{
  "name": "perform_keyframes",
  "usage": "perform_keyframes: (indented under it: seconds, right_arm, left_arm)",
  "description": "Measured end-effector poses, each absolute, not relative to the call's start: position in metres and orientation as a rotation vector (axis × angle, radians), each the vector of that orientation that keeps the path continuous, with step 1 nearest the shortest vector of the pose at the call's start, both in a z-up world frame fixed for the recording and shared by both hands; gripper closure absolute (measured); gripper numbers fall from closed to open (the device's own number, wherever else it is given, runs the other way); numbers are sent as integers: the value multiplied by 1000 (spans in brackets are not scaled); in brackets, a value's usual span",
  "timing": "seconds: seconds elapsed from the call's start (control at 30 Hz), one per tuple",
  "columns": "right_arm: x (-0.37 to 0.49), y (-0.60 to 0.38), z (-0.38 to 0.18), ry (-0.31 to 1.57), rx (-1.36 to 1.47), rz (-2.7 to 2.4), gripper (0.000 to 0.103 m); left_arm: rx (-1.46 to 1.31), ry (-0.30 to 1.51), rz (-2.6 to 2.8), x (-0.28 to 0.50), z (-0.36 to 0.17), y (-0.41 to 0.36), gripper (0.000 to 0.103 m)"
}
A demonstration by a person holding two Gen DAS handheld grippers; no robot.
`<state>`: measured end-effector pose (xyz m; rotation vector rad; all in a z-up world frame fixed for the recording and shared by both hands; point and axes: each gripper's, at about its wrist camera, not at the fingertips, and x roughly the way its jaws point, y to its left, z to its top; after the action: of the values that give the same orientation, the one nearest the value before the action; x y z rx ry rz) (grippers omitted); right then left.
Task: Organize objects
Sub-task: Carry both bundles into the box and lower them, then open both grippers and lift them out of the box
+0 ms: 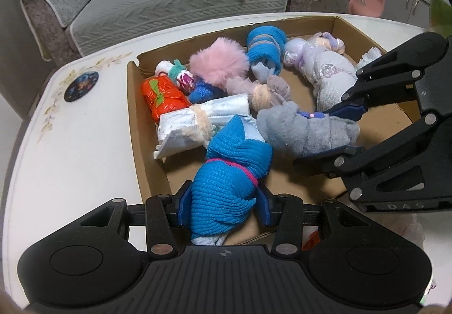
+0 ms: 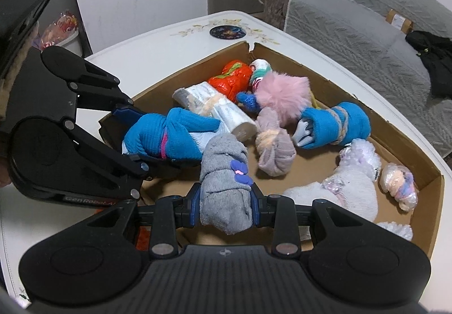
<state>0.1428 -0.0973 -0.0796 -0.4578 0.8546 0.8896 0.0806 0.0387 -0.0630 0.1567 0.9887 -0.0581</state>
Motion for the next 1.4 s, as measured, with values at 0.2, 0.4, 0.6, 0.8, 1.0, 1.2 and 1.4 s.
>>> perform_keyframes:
  seconds: [0.2, 0.4, 0.6, 0.8, 1.0, 1.2, 1.4]
  right_arm:
    - [132, -97, -89, 884, -472, 898, 72]
    - [121, -96, -89, 894, -476, 930, 72]
    - [122, -87, -88, 893, -496, 937, 71]
    - [121, -88, -85, 884, -507, 925, 61]
    - [119, -87, -80, 871, -502, 938, 58]
    - [117, -81, -78, 869, -484, 956, 57]
    - [116, -77, -74, 858, -472, 963, 50]
  left_arm:
    - [165, 1004, -78, 76, -61, 36, 51]
    - [182, 1026, -90, 66, -60, 39, 51]
    - [171, 1022, -52, 61, -57, 45, 46]
    - [207, 989, -12, 52, -47, 42, 37]
    - [196, 952, -19, 44, -35, 44, 33]
    - [227, 905, 5, 29, -18, 47, 17]
    - [208, 894, 25, 19, -13, 55, 16]
